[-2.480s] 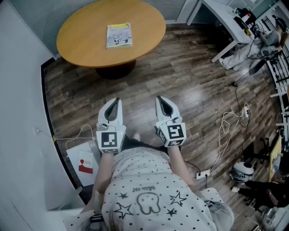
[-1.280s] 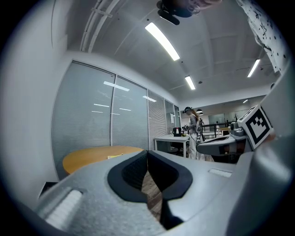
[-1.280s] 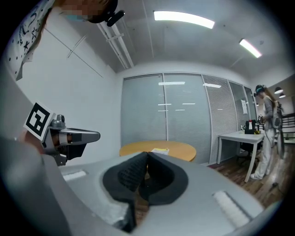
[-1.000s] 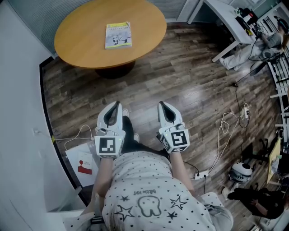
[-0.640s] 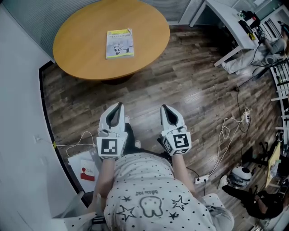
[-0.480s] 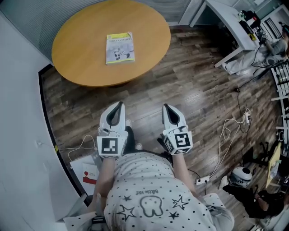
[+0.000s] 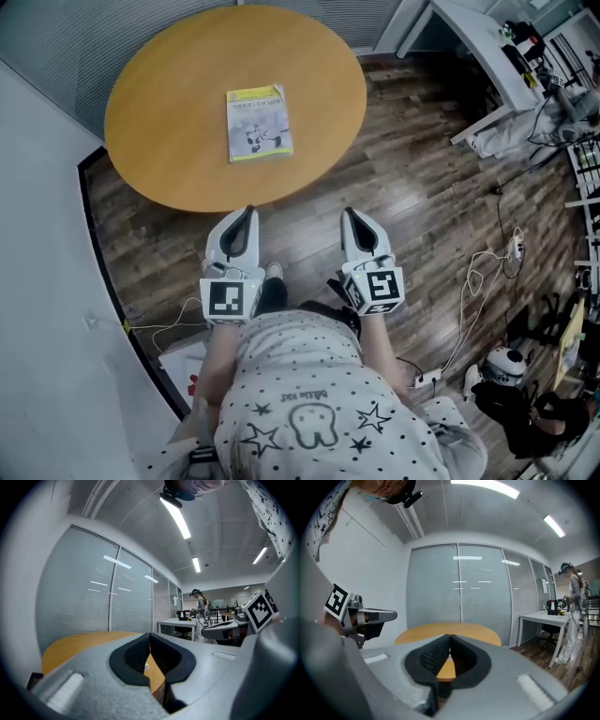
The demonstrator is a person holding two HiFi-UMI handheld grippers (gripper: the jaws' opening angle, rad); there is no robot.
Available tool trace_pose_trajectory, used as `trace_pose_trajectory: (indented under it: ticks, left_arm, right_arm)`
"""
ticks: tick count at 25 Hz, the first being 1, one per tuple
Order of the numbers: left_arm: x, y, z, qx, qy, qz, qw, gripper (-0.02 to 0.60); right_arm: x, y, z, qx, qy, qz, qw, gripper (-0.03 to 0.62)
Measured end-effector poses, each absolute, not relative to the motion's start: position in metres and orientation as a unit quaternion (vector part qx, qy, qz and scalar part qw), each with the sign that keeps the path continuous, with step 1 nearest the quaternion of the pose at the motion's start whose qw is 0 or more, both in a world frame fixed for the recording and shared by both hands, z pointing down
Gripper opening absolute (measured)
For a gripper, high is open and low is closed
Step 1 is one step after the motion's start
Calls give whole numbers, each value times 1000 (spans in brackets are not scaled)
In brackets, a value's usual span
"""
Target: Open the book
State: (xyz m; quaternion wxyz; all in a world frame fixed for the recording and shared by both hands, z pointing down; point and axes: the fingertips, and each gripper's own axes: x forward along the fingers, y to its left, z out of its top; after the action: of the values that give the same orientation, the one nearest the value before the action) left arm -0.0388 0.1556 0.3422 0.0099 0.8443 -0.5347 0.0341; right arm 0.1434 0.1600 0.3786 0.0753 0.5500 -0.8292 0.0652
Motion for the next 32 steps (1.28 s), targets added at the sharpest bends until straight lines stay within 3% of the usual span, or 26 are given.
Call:
trace_pose_trajectory:
  ticks: [13, 32]
  left_arm:
    - [-78, 118, 350, 835, -549, 34, 18, 11]
    - [-66, 38, 368, 823, -564, 55, 36, 11]
  right_arm:
    - [118, 119, 373, 555, -826, 61, 74, 4]
    - [129, 35, 393, 536, -837, 79, 78, 3]
